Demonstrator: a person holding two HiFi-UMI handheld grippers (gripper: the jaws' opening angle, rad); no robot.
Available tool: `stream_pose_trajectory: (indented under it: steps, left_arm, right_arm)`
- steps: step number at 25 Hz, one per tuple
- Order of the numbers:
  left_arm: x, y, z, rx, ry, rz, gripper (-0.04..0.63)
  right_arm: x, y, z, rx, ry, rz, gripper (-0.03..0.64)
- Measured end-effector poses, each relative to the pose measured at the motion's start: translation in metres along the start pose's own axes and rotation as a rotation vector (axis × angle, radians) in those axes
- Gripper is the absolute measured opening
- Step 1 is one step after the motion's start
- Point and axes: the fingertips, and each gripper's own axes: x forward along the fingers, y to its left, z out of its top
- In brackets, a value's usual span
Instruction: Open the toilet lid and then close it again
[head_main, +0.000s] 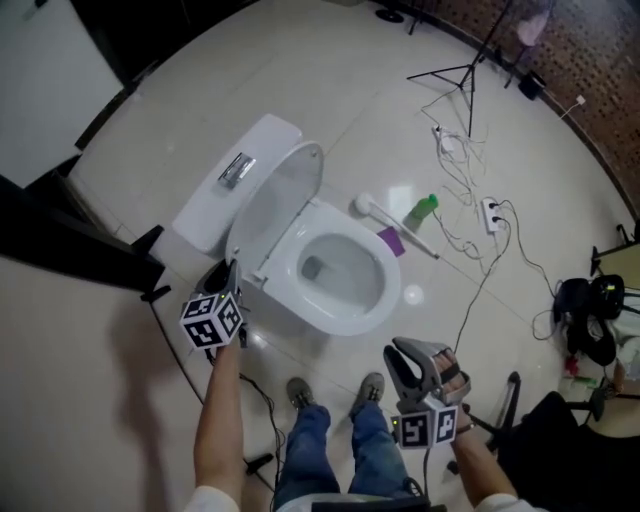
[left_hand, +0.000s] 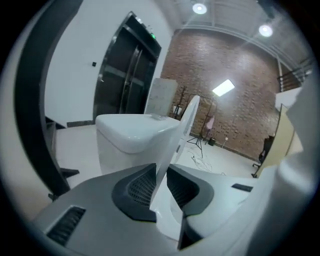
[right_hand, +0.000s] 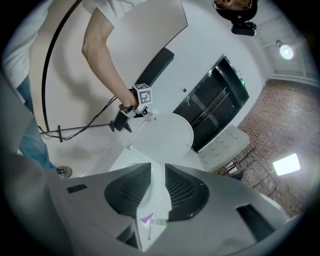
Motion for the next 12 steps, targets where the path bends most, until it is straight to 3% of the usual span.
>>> stream_pose_trajectory:
  steps: [5,12]
  left_arm:
    - [0.009,0.03,0.007,-0.154,0.018,0.045,0.063]
    - [0.003,0.031,0.002,-0.121,0.029,-0.088,0.107]
  right_arm:
    - [0.0,-0.004,0.016,0.015,-0.008,-0.007,0.084]
    - [0.008,-0.019,0.03,0.082,-0.039,-0.02,0.084]
